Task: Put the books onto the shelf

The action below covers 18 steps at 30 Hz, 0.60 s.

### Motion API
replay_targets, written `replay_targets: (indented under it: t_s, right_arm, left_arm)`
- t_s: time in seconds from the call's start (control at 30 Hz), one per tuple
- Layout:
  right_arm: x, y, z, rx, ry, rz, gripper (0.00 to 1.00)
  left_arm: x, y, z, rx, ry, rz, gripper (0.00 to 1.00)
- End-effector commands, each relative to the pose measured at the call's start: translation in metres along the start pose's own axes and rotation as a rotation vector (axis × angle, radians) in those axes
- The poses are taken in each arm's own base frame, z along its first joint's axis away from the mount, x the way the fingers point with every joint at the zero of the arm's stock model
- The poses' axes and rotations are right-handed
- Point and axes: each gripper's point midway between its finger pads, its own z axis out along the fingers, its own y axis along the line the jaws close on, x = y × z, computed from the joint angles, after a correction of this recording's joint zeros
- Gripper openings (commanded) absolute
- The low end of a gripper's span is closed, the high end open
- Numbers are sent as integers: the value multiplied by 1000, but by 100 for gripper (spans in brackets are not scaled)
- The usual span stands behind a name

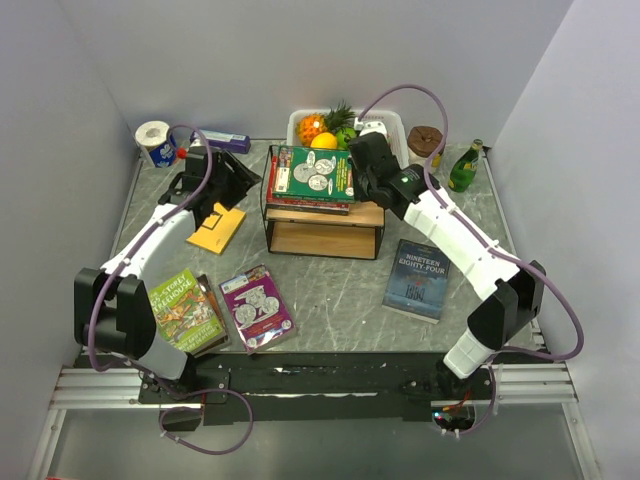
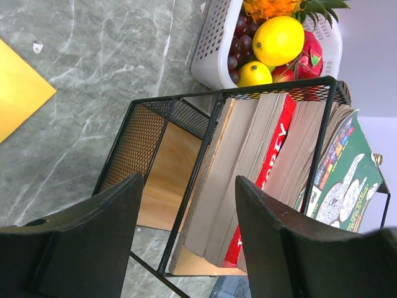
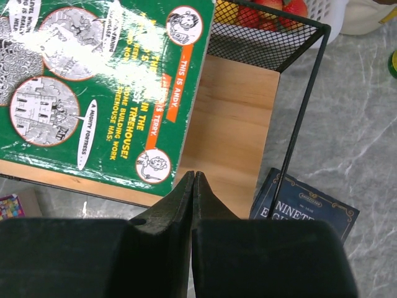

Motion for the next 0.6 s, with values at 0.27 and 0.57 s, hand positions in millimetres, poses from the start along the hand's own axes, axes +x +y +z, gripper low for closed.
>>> replay_targets:
  t_s: [0.27,0.57]
  right_arm:
    - [0,4,26,-12,29,12,5]
    - [-3,15,30,-45,32,20,5]
  left_arm:
    - [11,2,20,14,52,-13,66]
    - [14,3,23,19,64,-8,65]
